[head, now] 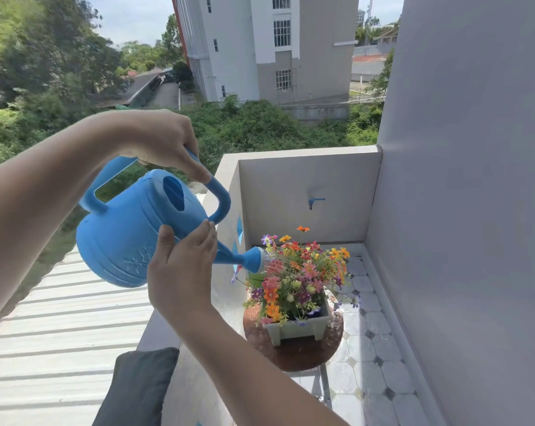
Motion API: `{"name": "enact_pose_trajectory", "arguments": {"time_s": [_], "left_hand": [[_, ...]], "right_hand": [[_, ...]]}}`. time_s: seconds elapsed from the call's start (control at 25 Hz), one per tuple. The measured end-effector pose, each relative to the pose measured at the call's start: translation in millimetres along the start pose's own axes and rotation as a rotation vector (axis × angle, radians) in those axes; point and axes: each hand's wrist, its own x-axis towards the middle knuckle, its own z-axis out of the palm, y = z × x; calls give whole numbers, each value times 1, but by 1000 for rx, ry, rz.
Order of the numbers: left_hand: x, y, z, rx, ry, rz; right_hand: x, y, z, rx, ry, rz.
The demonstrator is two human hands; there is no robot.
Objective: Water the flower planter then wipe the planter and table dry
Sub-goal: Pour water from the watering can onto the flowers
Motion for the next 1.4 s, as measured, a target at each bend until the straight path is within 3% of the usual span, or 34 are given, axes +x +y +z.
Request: {"name": "enact_pose_trajectory", "arguments": {"time_s": [0.36, 0.8, 1.12, 1.4], "left_hand": [[5, 5, 7, 13, -81, -10], [13, 11, -16, -25, 81, -17], [24, 16, -12, -8, -25, -28], [29, 16, -16, -34, 13, -26]], "right_hand": [[-11, 5, -3, 61, -54, 53], [26, -3, -26, -29, 10, -70], [18, -1, -27, 30, -7, 3], [30, -3, -32, -8, 12, -9]]}}
